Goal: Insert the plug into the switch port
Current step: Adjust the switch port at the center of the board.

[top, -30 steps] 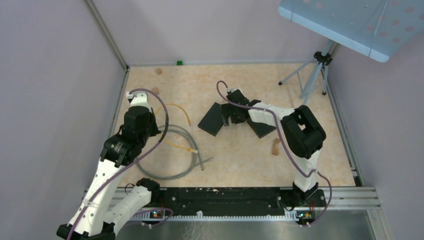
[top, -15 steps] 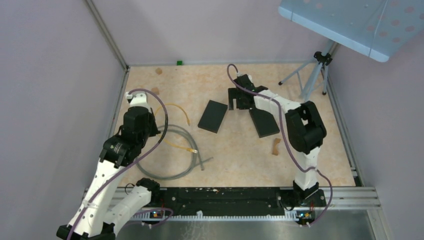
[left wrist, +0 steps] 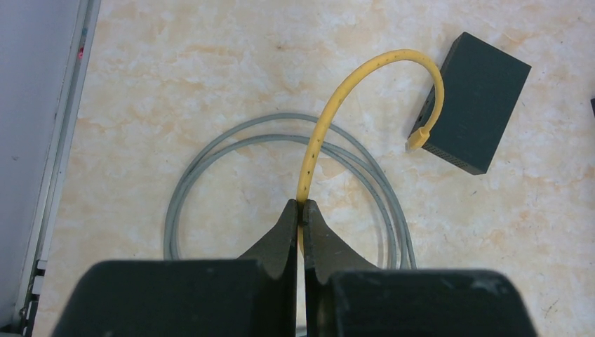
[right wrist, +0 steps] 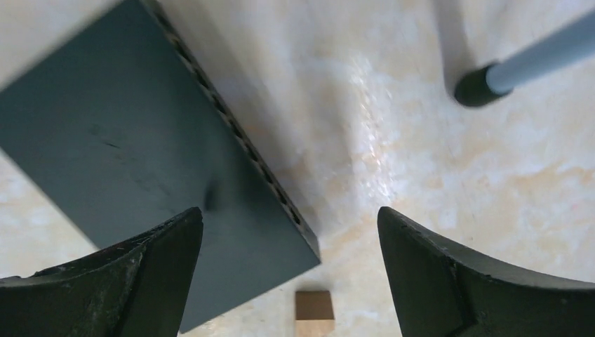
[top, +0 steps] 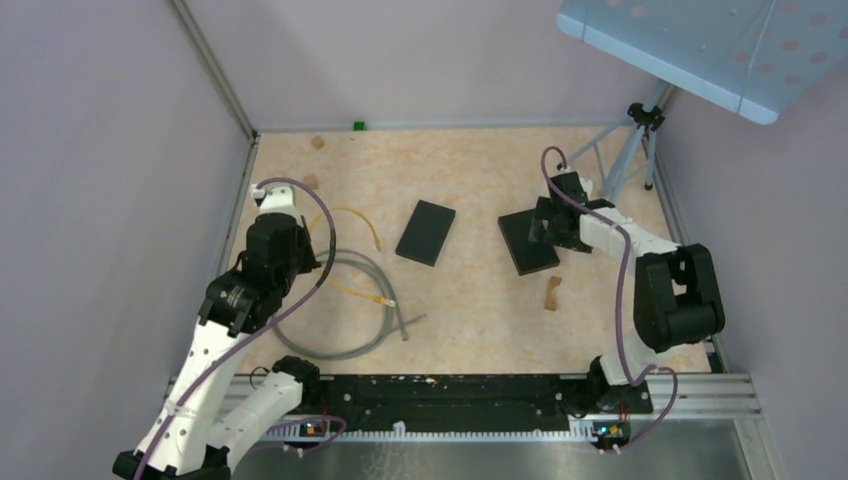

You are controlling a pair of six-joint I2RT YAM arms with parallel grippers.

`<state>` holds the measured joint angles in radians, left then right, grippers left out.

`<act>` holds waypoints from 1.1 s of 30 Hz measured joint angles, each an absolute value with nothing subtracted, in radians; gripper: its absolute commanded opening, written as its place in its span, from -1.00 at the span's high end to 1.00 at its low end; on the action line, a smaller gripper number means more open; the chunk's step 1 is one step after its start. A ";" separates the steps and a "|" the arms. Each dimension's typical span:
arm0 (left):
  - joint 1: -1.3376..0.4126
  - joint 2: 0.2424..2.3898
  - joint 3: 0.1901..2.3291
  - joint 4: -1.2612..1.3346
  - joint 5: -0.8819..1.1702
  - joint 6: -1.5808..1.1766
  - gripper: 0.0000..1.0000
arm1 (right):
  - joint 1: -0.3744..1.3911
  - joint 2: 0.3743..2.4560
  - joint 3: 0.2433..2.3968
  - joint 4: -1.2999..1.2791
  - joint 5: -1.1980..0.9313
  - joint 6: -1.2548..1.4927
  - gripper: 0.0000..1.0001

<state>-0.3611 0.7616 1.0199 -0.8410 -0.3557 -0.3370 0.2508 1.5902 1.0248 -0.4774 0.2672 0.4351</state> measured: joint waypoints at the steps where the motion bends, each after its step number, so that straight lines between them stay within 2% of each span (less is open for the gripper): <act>1: -0.361 0.762 1.019 -0.841 -0.354 -0.337 0.96 | 0.244 1.590 1.006 -0.481 0.273 0.439 -0.86; 16: -0.361 0.762 1.020 -0.841 -0.331 -0.331 0.96 | 0.032 1.525 0.862 -0.440 0.294 0.513 -0.84; 25: -0.361 0.771 1.019 -0.838 -0.321 -0.331 0.97 | 0.044 1.445 0.731 -0.398 0.219 0.510 -0.79; 33: -0.361 0.773 1.019 -0.830 -0.304 -0.331 0.97 | 0.187 1.417 0.690 -0.327 0.220 0.516 -0.79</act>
<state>-0.3611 0.7731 1.0195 -0.8299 -0.3042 -0.3313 0.1875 1.4170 0.6895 -0.3267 0.2195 0.5163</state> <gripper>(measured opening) 0.022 0.898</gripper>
